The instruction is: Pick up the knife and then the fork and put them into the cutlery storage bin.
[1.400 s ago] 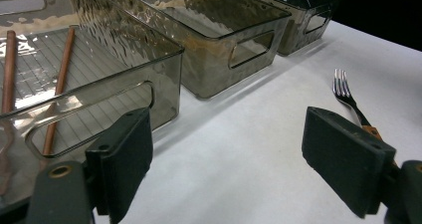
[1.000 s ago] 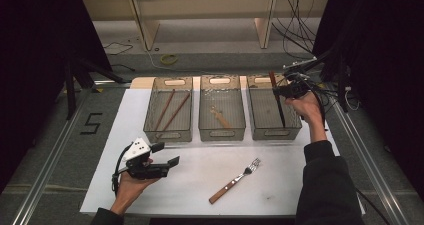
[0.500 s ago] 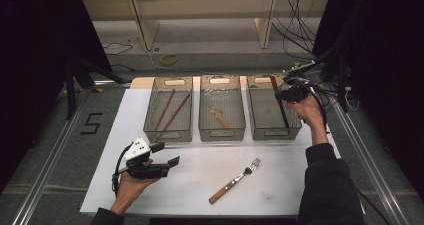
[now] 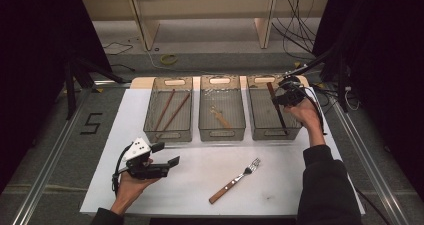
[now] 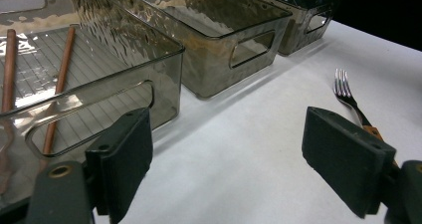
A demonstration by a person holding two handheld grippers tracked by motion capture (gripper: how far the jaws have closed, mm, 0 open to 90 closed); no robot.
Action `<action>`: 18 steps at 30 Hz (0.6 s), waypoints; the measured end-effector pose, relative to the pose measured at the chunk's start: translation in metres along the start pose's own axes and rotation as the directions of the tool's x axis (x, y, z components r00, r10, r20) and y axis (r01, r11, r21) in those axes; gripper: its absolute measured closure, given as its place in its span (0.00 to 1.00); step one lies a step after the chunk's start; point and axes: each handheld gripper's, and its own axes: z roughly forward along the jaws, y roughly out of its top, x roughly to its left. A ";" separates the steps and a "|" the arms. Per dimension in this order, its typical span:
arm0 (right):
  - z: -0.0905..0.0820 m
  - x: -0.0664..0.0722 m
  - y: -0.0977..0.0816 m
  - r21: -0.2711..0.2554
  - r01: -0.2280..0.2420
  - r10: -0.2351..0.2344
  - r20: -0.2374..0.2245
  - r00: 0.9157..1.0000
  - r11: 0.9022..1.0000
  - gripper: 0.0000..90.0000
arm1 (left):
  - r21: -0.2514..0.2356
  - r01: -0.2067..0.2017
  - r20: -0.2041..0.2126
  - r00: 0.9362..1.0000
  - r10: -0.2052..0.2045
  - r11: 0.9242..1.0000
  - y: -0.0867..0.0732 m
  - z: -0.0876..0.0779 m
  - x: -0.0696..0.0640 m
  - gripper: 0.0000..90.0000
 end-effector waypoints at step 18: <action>-0.007 0.013 0.004 -0.034 -0.012 0.010 -0.031 0.999 0.999 0.35 | 0.001 0.001 0.001 1.000 -0.001 1.000 0.000 0.000 0.000 0.21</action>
